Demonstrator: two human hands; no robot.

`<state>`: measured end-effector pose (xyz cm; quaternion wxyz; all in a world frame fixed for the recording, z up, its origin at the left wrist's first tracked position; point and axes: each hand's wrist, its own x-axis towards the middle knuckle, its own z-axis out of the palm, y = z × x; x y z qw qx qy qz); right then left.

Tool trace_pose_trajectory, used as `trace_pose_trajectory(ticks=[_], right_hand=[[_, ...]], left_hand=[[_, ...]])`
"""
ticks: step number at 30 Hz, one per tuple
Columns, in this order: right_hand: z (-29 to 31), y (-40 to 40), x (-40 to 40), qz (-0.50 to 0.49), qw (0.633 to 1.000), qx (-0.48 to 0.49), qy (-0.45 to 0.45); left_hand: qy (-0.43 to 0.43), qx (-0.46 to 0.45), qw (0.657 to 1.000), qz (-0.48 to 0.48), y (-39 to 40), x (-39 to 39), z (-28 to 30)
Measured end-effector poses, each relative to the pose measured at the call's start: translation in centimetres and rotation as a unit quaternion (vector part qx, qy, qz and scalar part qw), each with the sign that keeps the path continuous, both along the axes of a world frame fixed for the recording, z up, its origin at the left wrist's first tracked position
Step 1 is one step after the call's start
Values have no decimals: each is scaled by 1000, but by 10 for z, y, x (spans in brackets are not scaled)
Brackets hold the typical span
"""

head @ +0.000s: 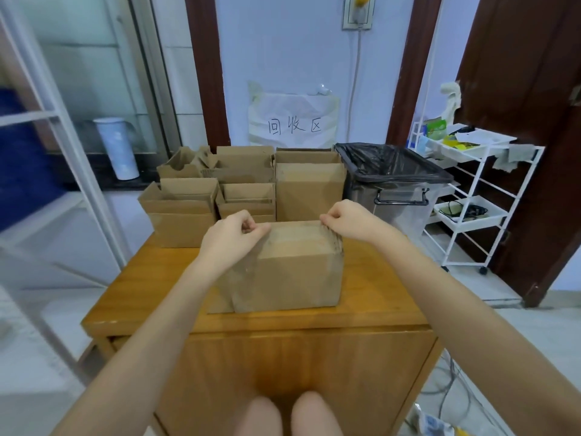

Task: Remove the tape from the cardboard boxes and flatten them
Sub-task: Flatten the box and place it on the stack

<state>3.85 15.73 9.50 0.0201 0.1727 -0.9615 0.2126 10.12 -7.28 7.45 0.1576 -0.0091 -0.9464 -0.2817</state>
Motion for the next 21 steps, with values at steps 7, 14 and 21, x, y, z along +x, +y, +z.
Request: trace_pose_trajectory(ticks=[7,14,21], right_hand=[[13,24,9,25,971,-146,-188],[-6,34,1,72,983,-135,-106],[-11,28,-1,69,988,-125,-60]], left_hand=[[-34,219,972,-76,-11,13,9],[-84,130,975,-157,-19,25,-29],[20,205,973,-102,-16,31,-66]])
